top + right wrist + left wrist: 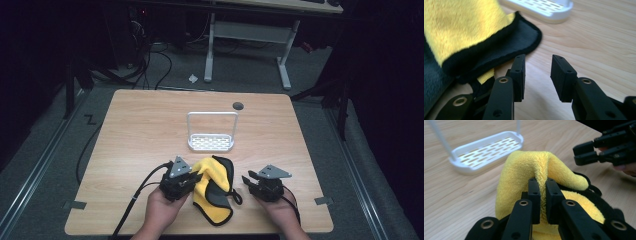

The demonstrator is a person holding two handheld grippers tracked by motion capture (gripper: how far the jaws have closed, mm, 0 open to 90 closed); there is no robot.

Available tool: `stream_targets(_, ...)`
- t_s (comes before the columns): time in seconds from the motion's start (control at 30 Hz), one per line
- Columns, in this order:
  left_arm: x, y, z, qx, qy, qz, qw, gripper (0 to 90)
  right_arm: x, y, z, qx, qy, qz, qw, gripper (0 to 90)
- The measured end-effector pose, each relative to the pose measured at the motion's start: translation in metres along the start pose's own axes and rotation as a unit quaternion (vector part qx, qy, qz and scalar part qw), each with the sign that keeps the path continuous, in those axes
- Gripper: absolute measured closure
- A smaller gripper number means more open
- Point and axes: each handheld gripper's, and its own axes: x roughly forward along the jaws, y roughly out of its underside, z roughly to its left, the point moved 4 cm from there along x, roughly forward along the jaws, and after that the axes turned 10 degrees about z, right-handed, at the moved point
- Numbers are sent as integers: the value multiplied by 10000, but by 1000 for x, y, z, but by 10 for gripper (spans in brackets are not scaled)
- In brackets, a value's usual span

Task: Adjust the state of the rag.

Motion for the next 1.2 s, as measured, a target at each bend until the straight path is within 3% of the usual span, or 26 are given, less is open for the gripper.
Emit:
stream_targets(0.1, -7, 10, 12, -228, -55, -127, 9996, 845, 1, -4, 13, -141, -174, -10, 9997, 654)
stream_targets(0.2, -9, 17, 18, -307, -116, -160, 9993, 845, 1, -7, 23, -180, -347, -51, 9992, 646)
stream_targets(0.27, -10, 23, 24, -393, -116, -171, 9990, 845, 4, -10, 43, -400, -566, -9, 9976, 636)
stream_targets(0.4, -11, 30, 31, -502, -155, -254, 9983, 844, 10, -9, 62, -666, -790, 193, 9945, 623)
stream_targets(0.57, -11, 32, 34, -457, -197, -259, 9984, 844, 15, -9, 69, -679, -940, 352, 9926, 610)
stream_targets(0.73, -13, 35, 40, -581, -246, -310, 9975, 844, 22, -6, 75, -728, -1062, 521, 9903, 594)
stream_targets(0.9, -14, 37, 43, -615, -273, -310, 9973, 844, 24, -7, 82, -835, -1181, 500, 9882, 580)
stream_targets(1.2, -13, 37, 40, -557, -255, -293, 9977, 844, 14, -9, 80, -747, -1126, 327, 9903, 550)
